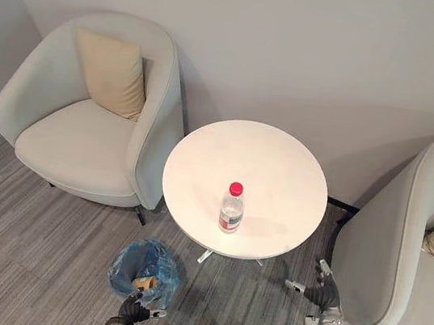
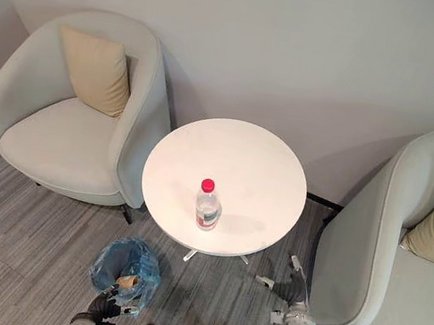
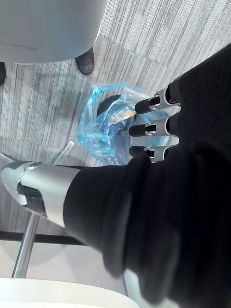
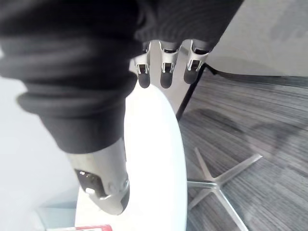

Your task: Gather rubbish on tea table into small bin, then transfer packed bag to large trash can.

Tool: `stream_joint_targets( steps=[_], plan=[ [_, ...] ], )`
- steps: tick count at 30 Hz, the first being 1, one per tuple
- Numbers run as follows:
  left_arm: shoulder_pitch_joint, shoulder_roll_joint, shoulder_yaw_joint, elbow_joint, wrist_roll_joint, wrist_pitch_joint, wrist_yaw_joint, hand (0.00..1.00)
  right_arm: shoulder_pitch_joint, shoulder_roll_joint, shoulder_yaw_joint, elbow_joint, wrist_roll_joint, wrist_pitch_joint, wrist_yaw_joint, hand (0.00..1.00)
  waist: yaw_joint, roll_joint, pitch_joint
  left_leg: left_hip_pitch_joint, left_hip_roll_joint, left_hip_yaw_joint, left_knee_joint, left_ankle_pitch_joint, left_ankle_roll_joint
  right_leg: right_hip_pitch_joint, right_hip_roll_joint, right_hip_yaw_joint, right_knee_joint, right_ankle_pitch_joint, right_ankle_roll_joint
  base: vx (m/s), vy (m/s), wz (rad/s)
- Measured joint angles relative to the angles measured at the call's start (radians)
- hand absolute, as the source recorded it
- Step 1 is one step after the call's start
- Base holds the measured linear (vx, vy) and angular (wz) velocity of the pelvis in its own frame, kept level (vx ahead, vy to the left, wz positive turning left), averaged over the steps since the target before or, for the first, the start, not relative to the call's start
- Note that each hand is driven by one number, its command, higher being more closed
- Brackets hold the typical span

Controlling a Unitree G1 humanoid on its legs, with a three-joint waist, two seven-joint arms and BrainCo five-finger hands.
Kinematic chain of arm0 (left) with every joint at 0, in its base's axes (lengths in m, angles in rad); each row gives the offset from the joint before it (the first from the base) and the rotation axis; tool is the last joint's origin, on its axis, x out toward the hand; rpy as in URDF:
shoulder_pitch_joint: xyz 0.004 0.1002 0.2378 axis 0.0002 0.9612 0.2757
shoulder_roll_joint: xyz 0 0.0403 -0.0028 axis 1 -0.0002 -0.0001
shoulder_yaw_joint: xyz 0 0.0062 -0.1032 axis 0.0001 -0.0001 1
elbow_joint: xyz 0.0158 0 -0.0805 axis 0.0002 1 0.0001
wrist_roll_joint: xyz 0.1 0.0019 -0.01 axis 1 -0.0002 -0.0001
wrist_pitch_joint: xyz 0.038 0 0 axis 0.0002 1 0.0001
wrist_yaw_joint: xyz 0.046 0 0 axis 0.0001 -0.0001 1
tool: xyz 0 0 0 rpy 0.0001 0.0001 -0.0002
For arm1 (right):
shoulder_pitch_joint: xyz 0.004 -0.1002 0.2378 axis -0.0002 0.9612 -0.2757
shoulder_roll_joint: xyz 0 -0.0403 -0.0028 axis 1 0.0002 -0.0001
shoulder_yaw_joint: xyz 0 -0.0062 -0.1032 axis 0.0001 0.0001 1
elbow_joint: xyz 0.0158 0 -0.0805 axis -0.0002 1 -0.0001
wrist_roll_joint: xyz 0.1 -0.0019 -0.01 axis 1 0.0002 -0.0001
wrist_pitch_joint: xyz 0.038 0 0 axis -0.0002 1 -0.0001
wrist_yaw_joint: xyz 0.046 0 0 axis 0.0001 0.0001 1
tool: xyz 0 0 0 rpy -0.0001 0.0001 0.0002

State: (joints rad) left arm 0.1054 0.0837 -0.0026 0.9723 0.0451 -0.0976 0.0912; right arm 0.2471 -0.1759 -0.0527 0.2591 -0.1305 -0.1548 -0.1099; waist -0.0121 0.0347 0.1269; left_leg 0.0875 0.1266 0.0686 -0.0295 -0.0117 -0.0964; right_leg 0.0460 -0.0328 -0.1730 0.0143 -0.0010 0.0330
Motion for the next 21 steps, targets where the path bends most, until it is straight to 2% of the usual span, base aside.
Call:
stream_joint_targets(
  steps=[5,9,21],
  plan=[
    [0.008,0.003,-0.006,-0.005,0.006,-0.008,-0.001,0.0,-0.037,-0.02,0.064,-0.054,-0.038,-0.036,0.0,0.0,0.005,-0.009,-0.02,0.01,-0.008,-0.012,-0.001,0.001,0.0,0.011,-0.002,-0.012,0.0,-0.008,0.001,0.1,0.011,0.08],
    [0.01,0.008,-0.032,-0.022,0.006,-0.018,-0.001,0.0,-0.084,-0.03,0.104,-0.055,-0.038,-0.037,0.002,0.0,0.027,-0.013,-0.022,0.01,-0.011,-0.015,0.0,0.001,0.0,0.026,-0.003,-0.019,-0.017,-0.007,0.001,-0.01,0.013,0.08],
    [0.013,0.019,-0.061,-0.025,0.006,-0.038,-0.002,0.0,-0.187,-0.051,0.195,-0.043,-0.026,-0.04,0.002,0.0,0.028,-0.012,-0.022,-0.011,-0.01,-0.073,-0.021,0.021,0.001,0.026,-0.001,-0.073,-0.025,-0.005,-0.001,-0.04,-0.004,0.13]
  ],
)
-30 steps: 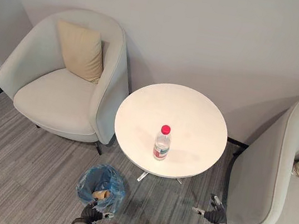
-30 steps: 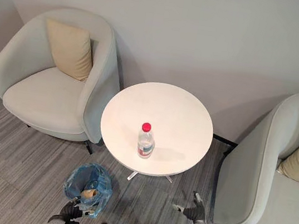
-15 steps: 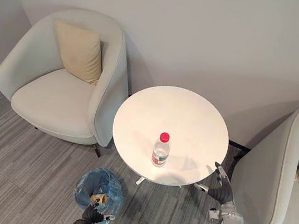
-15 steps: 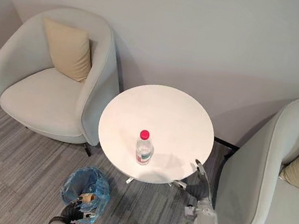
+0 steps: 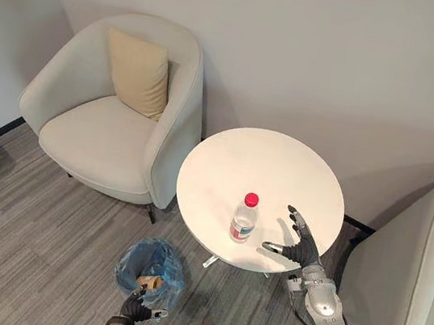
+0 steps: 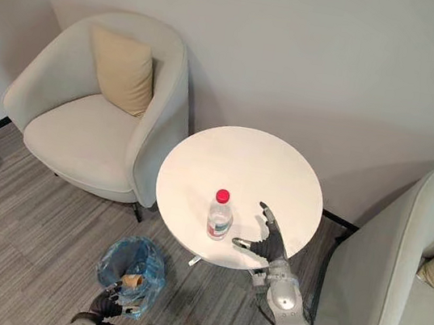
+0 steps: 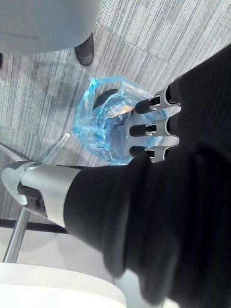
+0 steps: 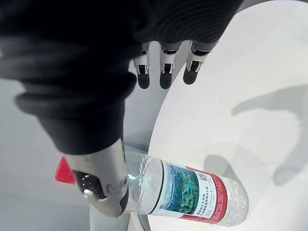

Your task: Gather rubbish on tea table into small bin, then transfer packed bag to large trash can.

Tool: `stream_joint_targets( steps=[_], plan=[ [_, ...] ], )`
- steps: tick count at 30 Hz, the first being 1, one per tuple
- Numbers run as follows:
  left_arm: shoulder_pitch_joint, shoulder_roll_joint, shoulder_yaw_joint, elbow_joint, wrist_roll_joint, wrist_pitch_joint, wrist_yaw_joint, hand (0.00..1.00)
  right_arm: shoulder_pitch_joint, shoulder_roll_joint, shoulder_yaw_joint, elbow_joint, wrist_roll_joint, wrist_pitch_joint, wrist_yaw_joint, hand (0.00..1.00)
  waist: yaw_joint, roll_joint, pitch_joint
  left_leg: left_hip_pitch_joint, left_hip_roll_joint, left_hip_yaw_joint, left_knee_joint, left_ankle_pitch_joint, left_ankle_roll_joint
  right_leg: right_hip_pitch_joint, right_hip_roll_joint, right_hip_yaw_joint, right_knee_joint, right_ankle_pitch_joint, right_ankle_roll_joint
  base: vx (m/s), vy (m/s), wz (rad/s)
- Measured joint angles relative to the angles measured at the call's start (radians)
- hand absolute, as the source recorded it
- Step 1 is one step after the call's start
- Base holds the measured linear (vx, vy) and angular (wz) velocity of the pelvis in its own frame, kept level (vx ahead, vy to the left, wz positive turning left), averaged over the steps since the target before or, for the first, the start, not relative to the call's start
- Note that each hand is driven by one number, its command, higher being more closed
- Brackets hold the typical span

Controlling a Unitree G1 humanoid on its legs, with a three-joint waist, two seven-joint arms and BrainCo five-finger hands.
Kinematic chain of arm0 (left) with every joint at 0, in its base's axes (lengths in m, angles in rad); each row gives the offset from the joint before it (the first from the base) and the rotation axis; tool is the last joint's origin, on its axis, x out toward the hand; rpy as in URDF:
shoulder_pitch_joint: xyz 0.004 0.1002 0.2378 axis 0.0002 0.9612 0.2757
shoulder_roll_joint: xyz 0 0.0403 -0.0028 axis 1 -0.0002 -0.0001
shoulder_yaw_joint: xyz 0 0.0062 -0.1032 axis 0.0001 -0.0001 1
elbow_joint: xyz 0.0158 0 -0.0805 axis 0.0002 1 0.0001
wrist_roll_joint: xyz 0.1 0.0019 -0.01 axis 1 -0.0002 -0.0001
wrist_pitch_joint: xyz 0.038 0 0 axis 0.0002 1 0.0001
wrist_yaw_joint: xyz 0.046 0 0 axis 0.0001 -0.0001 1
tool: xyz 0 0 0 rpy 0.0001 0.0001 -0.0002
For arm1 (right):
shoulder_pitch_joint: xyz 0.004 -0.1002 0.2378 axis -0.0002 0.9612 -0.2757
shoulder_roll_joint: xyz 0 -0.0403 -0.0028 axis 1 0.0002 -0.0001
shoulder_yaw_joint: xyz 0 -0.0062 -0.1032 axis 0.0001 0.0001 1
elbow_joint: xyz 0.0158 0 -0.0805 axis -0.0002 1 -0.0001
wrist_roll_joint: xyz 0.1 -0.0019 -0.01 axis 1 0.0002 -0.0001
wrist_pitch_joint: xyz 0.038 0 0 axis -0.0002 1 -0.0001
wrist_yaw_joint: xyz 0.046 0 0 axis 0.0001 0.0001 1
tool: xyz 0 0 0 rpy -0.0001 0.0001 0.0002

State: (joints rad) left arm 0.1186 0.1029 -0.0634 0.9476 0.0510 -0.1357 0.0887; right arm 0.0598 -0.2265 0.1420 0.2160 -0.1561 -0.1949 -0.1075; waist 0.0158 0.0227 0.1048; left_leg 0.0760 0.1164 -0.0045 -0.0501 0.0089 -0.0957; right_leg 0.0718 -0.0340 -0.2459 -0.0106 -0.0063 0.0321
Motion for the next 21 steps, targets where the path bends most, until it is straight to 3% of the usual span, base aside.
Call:
stream_joint_targets(
  steps=[14,21],
  plan=[
    [-0.001,0.004,-0.023,-0.011,0.0,-0.005,0.0,0.0,-0.153,-0.011,0.061,0.16,0.072,-0.001,-0.004,0.0,0.005,0.01,0.008,-0.034,-0.008,-0.049,-0.015,0.015,-0.001,-0.005,-0.003,-0.052,-0.016,0.0,0.0,0.01,0.002,0.11],
    [-0.021,0.003,-0.053,-0.016,-0.001,-0.007,0.001,0.0,-0.209,-0.011,0.076,0.206,0.076,0.001,-0.007,0.0,0.027,0.027,0.04,-0.067,-0.009,-0.059,-0.009,0.025,0.0,-0.039,-0.006,-0.058,0.001,-0.001,0.0,-0.04,0.0,0.04]
  ],
)
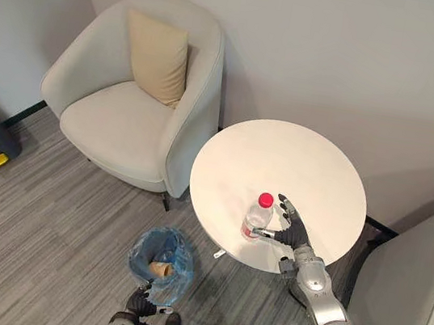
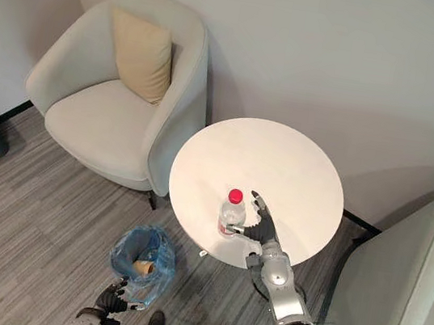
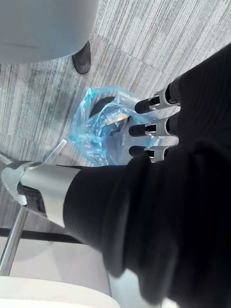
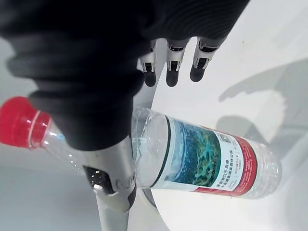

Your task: Gather rubbish on tea table into small bin, then transfer packed bag to large trash can.

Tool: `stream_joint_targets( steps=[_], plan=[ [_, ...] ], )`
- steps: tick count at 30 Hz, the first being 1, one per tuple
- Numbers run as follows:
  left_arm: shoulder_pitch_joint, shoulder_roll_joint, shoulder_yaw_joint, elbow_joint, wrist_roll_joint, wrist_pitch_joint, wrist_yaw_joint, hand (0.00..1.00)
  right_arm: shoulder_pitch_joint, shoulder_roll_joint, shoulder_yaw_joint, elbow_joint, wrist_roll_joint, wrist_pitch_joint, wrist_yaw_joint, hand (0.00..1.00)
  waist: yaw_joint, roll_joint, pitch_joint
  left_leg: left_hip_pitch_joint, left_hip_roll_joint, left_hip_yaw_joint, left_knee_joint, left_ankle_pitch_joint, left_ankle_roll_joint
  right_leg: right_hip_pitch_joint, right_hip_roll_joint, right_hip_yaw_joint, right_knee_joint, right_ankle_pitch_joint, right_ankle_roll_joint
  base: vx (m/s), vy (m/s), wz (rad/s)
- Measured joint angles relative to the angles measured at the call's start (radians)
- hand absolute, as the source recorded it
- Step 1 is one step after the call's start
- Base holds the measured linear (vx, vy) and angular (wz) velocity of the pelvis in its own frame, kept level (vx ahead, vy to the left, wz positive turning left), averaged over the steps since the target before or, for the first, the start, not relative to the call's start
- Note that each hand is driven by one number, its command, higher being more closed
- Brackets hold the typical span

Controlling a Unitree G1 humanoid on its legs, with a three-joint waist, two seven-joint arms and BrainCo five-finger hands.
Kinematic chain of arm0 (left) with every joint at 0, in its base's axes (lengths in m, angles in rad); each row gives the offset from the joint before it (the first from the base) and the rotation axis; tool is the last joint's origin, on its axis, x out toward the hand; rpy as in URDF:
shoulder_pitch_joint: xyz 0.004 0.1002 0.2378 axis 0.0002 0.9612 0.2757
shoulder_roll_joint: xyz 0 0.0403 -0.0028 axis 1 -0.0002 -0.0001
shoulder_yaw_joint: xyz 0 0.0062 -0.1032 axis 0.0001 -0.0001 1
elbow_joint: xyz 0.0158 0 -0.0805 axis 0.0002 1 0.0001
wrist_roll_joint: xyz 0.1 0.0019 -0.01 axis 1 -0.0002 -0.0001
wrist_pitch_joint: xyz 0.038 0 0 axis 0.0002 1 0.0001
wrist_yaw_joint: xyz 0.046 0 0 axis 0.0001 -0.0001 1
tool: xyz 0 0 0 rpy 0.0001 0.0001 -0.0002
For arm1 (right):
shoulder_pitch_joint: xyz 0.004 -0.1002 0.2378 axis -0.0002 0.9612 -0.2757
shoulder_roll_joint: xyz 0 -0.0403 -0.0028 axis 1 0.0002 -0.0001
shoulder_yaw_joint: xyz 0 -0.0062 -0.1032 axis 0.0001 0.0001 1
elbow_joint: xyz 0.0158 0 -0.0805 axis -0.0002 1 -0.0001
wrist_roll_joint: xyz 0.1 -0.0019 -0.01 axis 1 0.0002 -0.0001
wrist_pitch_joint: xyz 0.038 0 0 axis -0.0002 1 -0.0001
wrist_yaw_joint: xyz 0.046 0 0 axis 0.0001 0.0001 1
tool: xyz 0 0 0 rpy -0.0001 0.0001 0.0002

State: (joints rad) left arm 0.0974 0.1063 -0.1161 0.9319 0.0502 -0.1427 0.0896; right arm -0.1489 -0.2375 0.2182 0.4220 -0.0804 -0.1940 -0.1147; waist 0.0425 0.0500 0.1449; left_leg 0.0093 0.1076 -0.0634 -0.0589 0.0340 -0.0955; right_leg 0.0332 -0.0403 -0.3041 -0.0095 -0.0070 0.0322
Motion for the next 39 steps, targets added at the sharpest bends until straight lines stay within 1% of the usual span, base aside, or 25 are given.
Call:
stream_joint_targets(
  steps=[1,3,5,7,8,12,14,18,24,27,30,34,39],
  plan=[
    [-0.005,0.0,0.0,-0.004,0.0,0.0,0.0,0.0,-0.023,0.0,0.009,0.01,0.0,0.001,0.0,0.0,0.0,0.0,0.017,-0.004,0.0,-0.003,0.0,0.003,0.0,-0.006,-0.001,-0.002,0.007,-0.002,0.0,-0.04,0.0,0.07],
    [-0.008,-0.001,-0.001,-0.015,0.0,0.0,0.0,0.0,-0.046,0.004,0.011,0.031,0.001,0.003,-0.001,0.0,0.0,-0.001,0.03,-0.007,-0.001,-0.007,0.0,0.006,0.001,-0.008,-0.003,-0.008,0.01,-0.003,0.001,-0.03,0.0,0.09],
    [-0.009,-0.002,-0.003,-0.019,-0.001,-0.001,0.001,0.0,-0.069,0.005,0.011,0.038,0.001,0.004,-0.017,0.0,0.003,-0.002,0.038,-0.025,-0.005,-0.013,0.002,0.01,0.002,-0.027,-0.01,-0.017,0.028,-0.011,0.004,-0.03,0.01,0.14],
    [-0.01,-0.002,-0.004,-0.021,-0.002,-0.003,0.001,0.0,-0.098,0.009,0.015,0.056,0.002,0.004,-0.017,0.0,0.004,-0.002,0.042,-0.038,-0.008,-0.015,0.003,0.012,0.003,-0.043,-0.015,-0.021,0.044,-0.017,0.005,0.0,0.014,0.08],
    [-0.011,-0.002,-0.005,-0.021,-0.002,-0.008,0.002,0.0,-0.114,0.018,0.016,0.075,0.002,0.005,-0.018,1.0,0.008,-0.002,0.043,-0.038,-0.009,-0.015,0.003,0.012,0.003,-0.043,-0.017,-0.021,0.045,-0.017,0.006,0.0,0.0,0.0],
    [-0.018,-0.003,-0.012,-0.027,-0.002,-0.02,0.003,0.0,-0.153,0.025,0.017,0.082,0.01,0.005,-0.021,1.0,0.028,0.003,0.055,-0.051,-0.011,-0.016,0.009,0.012,0.002,-0.062,-0.021,-0.021,0.062,-0.024,0.004,-0.01,0.001,0.01],
    [-0.03,-0.004,-0.013,-0.031,-0.012,-0.02,0.003,0.0,-0.2,0.025,0.017,0.096,0.014,0.005,-0.038,1.0,0.028,0.004,0.079,-0.07,-0.015,-0.021,0.025,0.013,0.003,-0.08,-0.029,-0.026,0.087,-0.032,0.003,-0.04,0.004,0.08],
    [-0.035,-0.004,-0.014,-0.037,-0.019,-0.02,0.004,0.0,-0.232,0.024,0.016,0.115,0.041,0.007,-0.058,1.0,0.029,0.004,0.098,-0.077,-0.019,-0.023,0.027,0.014,0.004,-0.094,-0.036,-0.026,0.107,-0.04,0.008,-0.02,0.003,0.03],
    [-0.037,-0.004,-0.016,-0.038,-0.021,-0.02,0.006,0.0,-0.232,0.027,0.014,0.116,0.051,0.007,-0.058,1.0,0.029,0.004,0.102,-0.085,-0.022,-0.028,0.027,0.014,0.004,-0.1,-0.04,-0.031,0.111,-0.043,0.009,0.0,0.002,0.02],
    [-0.038,-0.003,-0.027,-0.04,-0.021,-0.02,0.006,0.0,-0.217,0.035,-0.011,0.099,0.051,0.007,-0.06,1.0,0.029,0.004,0.102,-0.084,-0.022,-0.027,0.027,0.014,0.004,-0.1,-0.04,-0.03,0.111,-0.043,0.009,0.0,0.0,0.0],
    [-0.038,-0.003,-0.029,-0.04,-0.021,-0.02,0.006,0.0,-0.156,0.034,-0.034,0.014,0.051,0.007,-0.061,1.0,0.028,0.004,0.102,-0.081,-0.022,-0.024,0.027,0.014,0.004,-0.1,-0.04,-0.026,0.113,-0.044,0.009,0.0,-0.001,-0.02],
    [-0.038,-0.004,-0.03,-0.038,-0.02,-0.018,0.006,0.0,-0.048,0.035,-0.036,-0.143,0.049,0.005,-0.061,1.0,0.023,0.003,0.102,-0.062,-0.021,-0.015,0.024,0.014,0.004,-0.091,-0.041,-0.017,0.124,-0.048,0.01,-0.02,-0.005,-0.07],
    [-0.037,-0.004,-0.03,-0.036,-0.018,-0.018,0.006,0.0,0.044,0.046,-0.037,-0.305,0.038,0.0,-0.06,1.0,0.018,-0.005,0.097,-0.042,-0.019,0.002,0.02,0.014,0.004,-0.088,-0.041,0.005,0.131,-0.049,0.01,-0.03,-0.004,-0.11]
  ],
)
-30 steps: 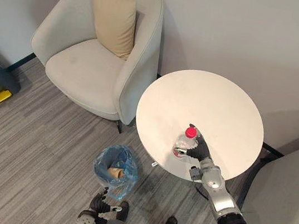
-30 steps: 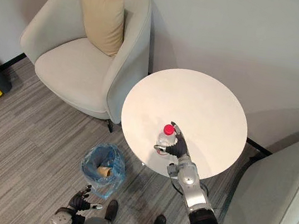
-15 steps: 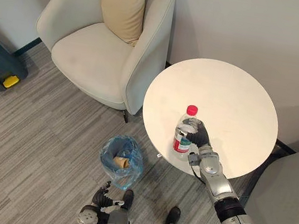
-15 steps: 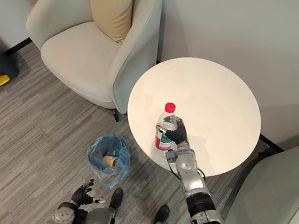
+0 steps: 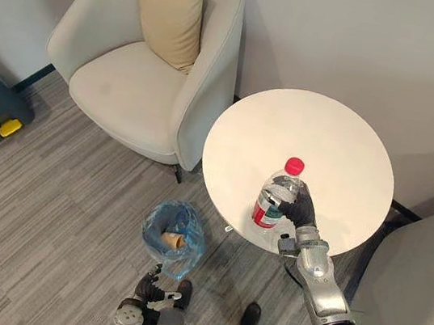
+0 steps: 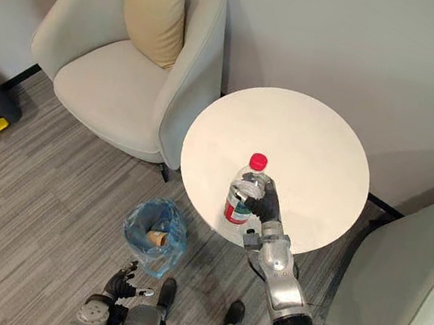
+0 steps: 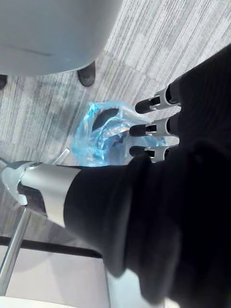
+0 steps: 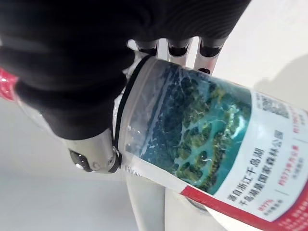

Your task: Gather rubbish on tea table into small bin, then transfer packed bag to large trash can.

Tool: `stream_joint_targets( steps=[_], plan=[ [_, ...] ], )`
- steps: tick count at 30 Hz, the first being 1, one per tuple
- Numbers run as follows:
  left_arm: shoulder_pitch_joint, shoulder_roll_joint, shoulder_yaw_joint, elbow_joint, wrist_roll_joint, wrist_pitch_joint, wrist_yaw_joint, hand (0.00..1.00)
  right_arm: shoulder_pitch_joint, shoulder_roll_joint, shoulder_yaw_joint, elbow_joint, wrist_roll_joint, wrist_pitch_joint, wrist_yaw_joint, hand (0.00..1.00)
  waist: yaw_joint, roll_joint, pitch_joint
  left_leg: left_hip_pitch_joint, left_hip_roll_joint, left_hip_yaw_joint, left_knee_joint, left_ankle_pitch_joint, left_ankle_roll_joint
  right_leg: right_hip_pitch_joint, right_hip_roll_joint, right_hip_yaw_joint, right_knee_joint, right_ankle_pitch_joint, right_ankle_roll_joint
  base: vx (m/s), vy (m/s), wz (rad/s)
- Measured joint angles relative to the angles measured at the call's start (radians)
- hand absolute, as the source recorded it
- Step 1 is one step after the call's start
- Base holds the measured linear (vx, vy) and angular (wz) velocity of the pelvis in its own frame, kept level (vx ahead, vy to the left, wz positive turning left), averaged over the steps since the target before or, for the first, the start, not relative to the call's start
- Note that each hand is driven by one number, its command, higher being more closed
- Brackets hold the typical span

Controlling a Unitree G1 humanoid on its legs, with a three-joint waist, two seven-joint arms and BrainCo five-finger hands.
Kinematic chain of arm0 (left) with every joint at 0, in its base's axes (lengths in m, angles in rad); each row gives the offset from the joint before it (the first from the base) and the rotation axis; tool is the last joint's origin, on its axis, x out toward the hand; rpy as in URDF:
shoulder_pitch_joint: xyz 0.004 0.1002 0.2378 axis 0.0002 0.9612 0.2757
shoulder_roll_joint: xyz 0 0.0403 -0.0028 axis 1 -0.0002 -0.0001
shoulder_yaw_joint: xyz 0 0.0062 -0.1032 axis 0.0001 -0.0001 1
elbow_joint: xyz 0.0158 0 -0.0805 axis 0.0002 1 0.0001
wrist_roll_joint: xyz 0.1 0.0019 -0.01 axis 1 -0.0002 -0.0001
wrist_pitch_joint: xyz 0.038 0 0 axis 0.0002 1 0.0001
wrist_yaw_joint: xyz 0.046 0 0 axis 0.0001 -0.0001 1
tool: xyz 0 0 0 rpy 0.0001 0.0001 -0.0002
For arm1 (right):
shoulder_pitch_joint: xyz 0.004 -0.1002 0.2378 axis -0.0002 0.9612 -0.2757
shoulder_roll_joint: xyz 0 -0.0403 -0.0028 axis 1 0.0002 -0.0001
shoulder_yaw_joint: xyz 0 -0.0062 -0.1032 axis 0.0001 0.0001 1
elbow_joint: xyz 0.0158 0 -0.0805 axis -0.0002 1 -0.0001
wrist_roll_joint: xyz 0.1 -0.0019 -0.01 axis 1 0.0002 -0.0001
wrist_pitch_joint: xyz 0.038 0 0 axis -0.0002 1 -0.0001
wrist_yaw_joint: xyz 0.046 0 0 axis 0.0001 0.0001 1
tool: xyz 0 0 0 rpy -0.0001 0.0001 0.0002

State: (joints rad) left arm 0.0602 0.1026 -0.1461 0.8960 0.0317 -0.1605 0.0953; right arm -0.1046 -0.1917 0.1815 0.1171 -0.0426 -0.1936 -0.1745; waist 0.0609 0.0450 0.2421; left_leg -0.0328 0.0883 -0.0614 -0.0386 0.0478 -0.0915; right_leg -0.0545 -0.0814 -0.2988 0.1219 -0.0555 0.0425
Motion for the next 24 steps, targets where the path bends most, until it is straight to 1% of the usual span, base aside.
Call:
stream_joint_targets(
  steps=[3,7,9,12,13,17,18,24],
  plan=[
    [0.002,0.002,0.0,0.011,0.002,0.002,0.0,0.0,0.049,0.026,0.006,-0.074,-0.007,-0.005,0.003,1.0,-0.019,-0.014,-0.013,0.016,0.003,0.02,-0.013,0.0,0.0,0.002,0.002,0.014,0.0,0.0,0.0,0.0,-0.003,-0.16],
    [0.002,0.003,-0.002,0.028,0.01,0.004,0.0,0.0,0.107,0.05,0.016,-0.163,-0.008,-0.036,0.005,1.0,-0.024,-0.034,-0.032,0.05,0.005,0.052,-0.031,-0.001,0.0,0.009,0.006,0.05,-0.003,0.001,0.001,0.03,-0.002,-0.24],
    [0.001,0.004,-0.002,0.031,0.011,0.005,0.0,0.0,0.125,0.054,0.019,-0.193,-0.008,-0.038,0.006,1.0,-0.028,-0.038,-0.034,0.061,0.006,0.062,-0.032,-0.001,0.0,0.018,0.008,0.055,-0.006,0.001,0.001,0.03,-0.002,-0.12],
    [0.004,0.004,-0.008,0.049,0.011,0.005,0.0,0.0,0.15,0.054,0.03,-0.228,-0.01,-0.039,0.011,1.0,-0.043,-0.037,-0.053,0.064,0.007,0.067,-0.032,-0.001,0.0,0.02,0.01,0.058,-0.01,0.001,0.001,0.02,-0.003,-0.05],
    [0.006,0.005,-0.011,0.057,0.011,0.005,0.001,0.0,0.157,0.055,0.035,-0.228,-0.027,-0.042,0.022,1.0,-0.045,-0.037,-0.063,0.067,0.008,0.071,-0.032,-0.002,0.0,0.023,0.011,0.061,-0.013,0.002,0.0,0.02,-0.003,-0.1],
    [0.012,0.004,-0.015,0.062,0.015,0.004,0.001,0.0,0.203,0.047,0.057,-0.263,-0.086,-0.043,0.029,1.0,-0.046,-0.031,-0.083,0.084,0.015,0.095,-0.031,-0.01,0.003,0.032,0.02,0.082,-0.021,0.007,-0.002,0.0,-0.003,-0.16],
    [0.012,0.004,-0.015,0.066,0.018,0.004,0.001,0.0,0.213,0.043,0.063,-0.279,-0.088,-0.044,0.029,1.0,-0.049,-0.029,-0.085,0.087,0.016,0.099,-0.031,-0.01,0.002,0.032,0.022,0.086,-0.021,0.008,-0.002,-0.01,-0.004,-0.12],
    [0.011,0.004,-0.012,0.08,0.019,0.0,0.001,0.0,0.226,0.025,0.077,-0.293,-0.156,-0.045,0.043,1.0,-0.049,-0.028,-0.085,0.115,0.023,0.151,-0.027,-0.02,0.003,0.032,0.031,0.138,-0.022,0.023,-0.007,-0.03,0.005,-0.27]
  ],
)
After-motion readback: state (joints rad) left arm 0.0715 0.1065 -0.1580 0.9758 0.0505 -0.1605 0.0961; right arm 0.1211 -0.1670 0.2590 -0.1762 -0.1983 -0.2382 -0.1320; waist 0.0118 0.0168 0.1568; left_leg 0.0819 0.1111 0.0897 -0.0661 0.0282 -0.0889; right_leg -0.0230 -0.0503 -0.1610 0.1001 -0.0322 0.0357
